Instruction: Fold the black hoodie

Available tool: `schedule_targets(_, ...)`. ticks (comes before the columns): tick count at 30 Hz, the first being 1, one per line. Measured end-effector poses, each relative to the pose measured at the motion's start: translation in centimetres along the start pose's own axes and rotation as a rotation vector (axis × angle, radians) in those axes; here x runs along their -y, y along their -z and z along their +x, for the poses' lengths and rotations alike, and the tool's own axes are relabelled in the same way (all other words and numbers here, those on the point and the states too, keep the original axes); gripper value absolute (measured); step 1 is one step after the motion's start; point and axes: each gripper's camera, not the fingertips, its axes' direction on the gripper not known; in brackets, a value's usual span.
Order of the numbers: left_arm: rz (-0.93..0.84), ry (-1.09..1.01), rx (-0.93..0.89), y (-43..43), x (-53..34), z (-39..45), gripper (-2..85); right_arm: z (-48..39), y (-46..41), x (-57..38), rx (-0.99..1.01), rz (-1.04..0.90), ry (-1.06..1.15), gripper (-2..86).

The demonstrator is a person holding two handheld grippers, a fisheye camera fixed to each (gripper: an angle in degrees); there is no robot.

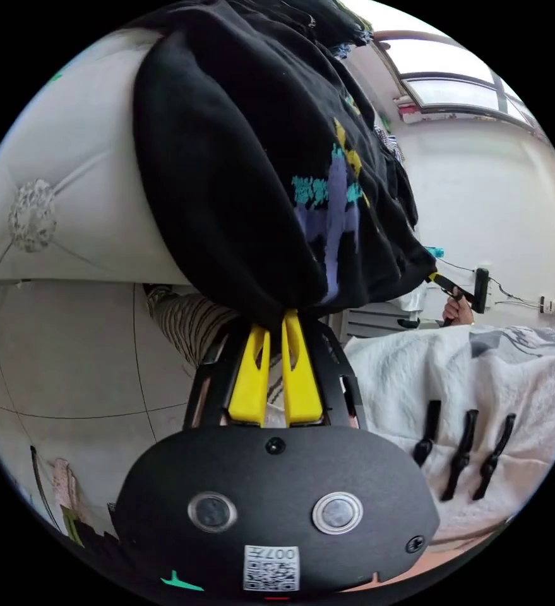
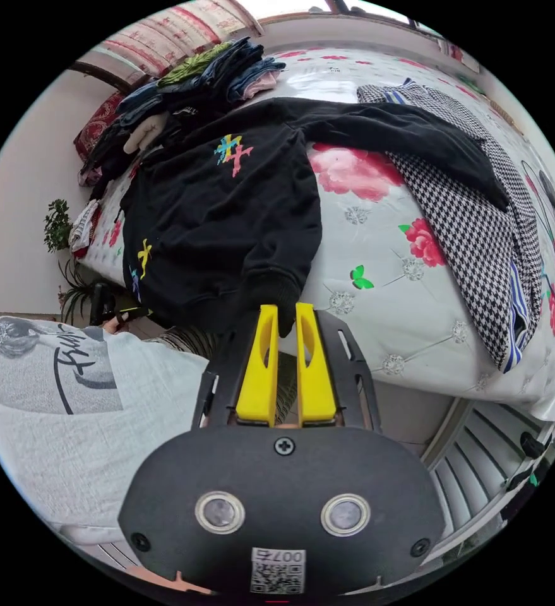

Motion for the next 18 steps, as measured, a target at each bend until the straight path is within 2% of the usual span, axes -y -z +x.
schedule_targets(3,0.019,-0.038,-0.188,6.0,-0.6,1.0,0.3,1.2,0.5,2.1,0.088,0.013,-0.058,4.2)
schedule_targets(6,0.192,-0.041,-0.336,14.1,0.8,1.2,0.0,2.5,1.5,7.5,0.259,0.078,-0.104,3.6)
schedule_targets(10,0.472,-0.070,-0.474,26.9,9.5,1.6,-0.3,1.4,6.4,16.8,0.506,0.279,-0.091,2.7)
schedule_targets(12,0.563,-0.142,-0.430,33.6,13.0,5.9,-0.3,-2.3,15.1,20.6,0.629,0.512,0.020,2.0)
schedule_targets(14,0.651,-0.362,-0.310,42.3,14.0,15.7,-0.3,-6.1,23.2,20.1,0.656,0.691,0.176,1.7)
schedule_targets(18,0.751,-0.623,-0.156,50.4,8.1,27.3,-0.3,-9.7,35.1,10.7,0.649,1.002,0.492,1.3)
